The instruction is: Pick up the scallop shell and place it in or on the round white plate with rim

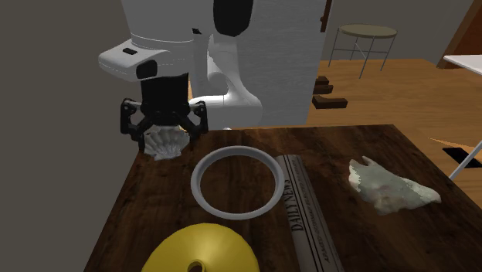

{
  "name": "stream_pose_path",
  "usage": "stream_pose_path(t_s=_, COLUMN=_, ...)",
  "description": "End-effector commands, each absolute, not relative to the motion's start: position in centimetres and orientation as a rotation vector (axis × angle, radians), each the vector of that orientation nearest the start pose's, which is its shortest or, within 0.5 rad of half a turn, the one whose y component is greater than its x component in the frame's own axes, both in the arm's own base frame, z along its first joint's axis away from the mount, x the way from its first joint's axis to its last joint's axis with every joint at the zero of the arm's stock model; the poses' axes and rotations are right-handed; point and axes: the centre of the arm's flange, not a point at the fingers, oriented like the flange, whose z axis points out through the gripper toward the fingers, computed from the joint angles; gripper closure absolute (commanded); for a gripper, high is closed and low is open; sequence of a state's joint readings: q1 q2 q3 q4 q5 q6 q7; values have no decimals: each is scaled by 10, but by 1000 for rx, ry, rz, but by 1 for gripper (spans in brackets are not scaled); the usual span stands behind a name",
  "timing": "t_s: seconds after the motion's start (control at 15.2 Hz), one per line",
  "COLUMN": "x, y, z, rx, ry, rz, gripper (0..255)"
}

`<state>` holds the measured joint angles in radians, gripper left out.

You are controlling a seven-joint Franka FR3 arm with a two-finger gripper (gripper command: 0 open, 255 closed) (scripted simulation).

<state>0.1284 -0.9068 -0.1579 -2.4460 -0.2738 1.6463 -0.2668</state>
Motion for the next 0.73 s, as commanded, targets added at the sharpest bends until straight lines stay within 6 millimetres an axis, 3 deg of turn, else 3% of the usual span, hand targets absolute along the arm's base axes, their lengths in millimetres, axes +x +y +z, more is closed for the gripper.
stream_pose_path(t_s=0.0, x=287, y=-52, z=577, rx=-3262, ry=-497, rz=-133, gripper=0)
stream_pose_path(t_s=0.13, x=288, y=-53, z=564, rx=-3262, ry=-497, rz=-133, gripper=0)
stream_pose_path(t_s=0.66, x=288, y=-54, z=564, rx=-3262, ry=-497, rz=-133, gripper=0)
